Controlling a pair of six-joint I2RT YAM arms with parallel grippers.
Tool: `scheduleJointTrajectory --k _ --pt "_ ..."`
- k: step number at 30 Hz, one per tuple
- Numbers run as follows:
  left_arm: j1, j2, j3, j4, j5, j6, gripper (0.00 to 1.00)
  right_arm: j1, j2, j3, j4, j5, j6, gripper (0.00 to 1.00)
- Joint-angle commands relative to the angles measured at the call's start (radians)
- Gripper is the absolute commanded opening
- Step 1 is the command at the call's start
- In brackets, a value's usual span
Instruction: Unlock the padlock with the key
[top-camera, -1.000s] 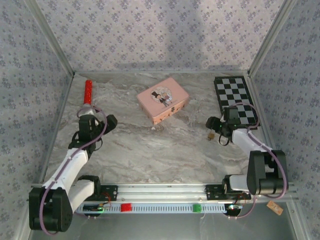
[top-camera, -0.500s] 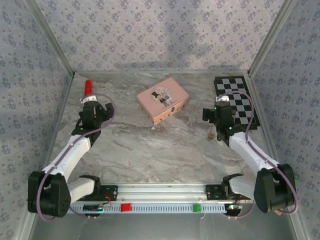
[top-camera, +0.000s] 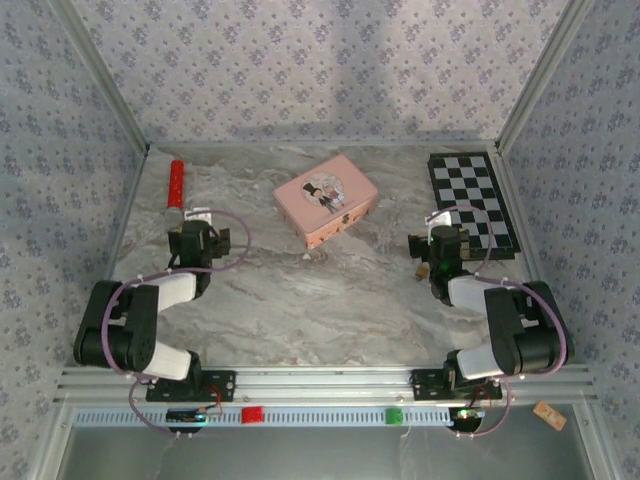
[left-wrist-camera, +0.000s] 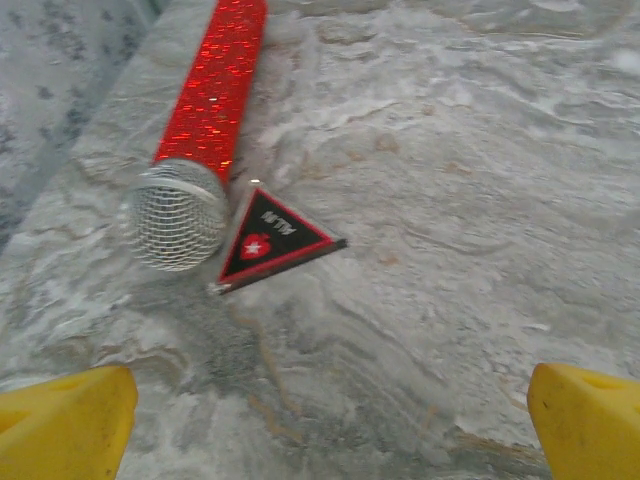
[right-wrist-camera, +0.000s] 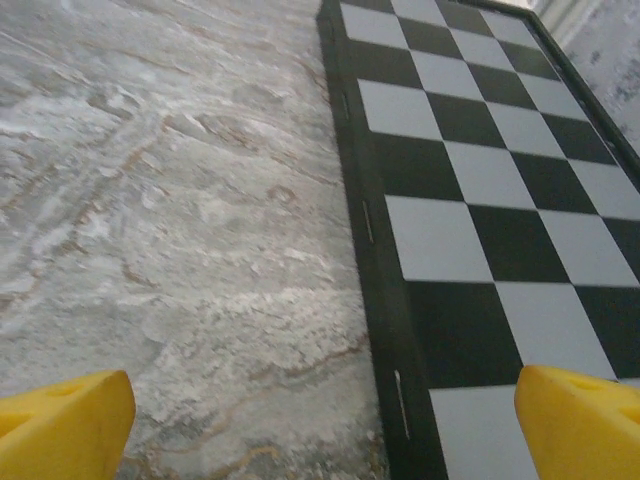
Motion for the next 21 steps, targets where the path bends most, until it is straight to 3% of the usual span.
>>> scheduleJointTrajectory --k 1,6,15,21 --pt "0.047 0.028 -0.021 0.192 0.103 0.027 1.00 -0.061 -0.014 -0.040 0.153 -0.103 0.008 0.99" --pt "0.129 0.078 -0.040 0.258 0.323 0.008 1.00 -0.120 -0.024 -0.102 0.254 -0.156 0.056 0.99" --pt "0.140 0.090 -0.033 0.252 0.293 -0.022 1.00 -0.140 0.069 -0.090 0.303 -0.199 0.067 0.99" --pt "0.141 0.090 -0.034 0.253 0.294 -0.022 1.00 -0.156 0.109 -0.018 0.211 -0.136 0.115 0.99"
